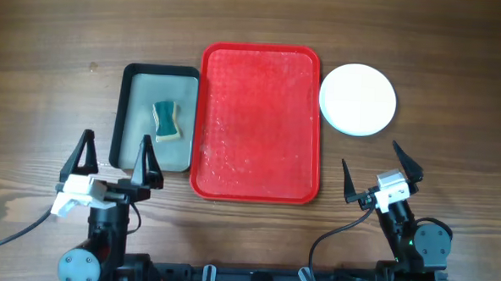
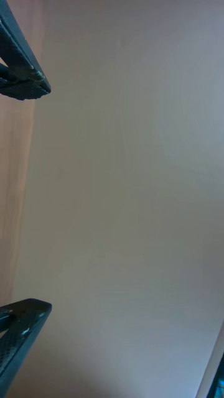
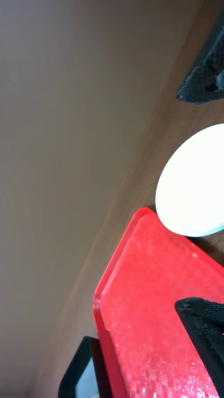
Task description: Clean dirty plates on tray and stack at the side
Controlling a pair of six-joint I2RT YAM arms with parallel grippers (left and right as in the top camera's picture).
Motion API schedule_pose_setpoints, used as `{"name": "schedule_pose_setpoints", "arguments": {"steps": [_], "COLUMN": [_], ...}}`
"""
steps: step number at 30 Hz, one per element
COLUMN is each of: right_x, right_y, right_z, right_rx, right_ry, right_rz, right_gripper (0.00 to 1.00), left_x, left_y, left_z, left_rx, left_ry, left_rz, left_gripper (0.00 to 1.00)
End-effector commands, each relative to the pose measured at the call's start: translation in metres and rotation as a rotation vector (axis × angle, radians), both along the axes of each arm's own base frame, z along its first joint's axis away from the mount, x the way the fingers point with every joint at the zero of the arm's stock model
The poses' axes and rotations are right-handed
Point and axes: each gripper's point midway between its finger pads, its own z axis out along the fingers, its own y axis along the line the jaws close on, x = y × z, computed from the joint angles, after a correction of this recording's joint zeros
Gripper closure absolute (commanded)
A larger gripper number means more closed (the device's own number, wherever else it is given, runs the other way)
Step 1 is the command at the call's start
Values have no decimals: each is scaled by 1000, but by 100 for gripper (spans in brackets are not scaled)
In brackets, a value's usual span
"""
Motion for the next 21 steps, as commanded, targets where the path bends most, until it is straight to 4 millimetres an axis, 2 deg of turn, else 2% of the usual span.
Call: {"name": "schedule_pose_setpoints", "arguments": {"steps": [1,5,9,21], "right_x": [-1,-1,-1,-1], "right_y": [1,1,1,1], "right_z": [3,3,3,3], "right_rx": [-14,-14,-14,-14], "right_ry": [-19,-19,-20,-19], "right_rz": [9,9,9,9], "right_gripper": [0,0,0,0], "left_x": [3,8,15,28], "left_y": [-4,-3,-3,-5], "left_z": [-10,-21,-43,-99], "left_rx": [-48,-105,-167,-191], "left_ry": [2,0,51,220], "left_rz": [-37,-56,-73,-74], "left_gripper": [0,0,0,0]}}
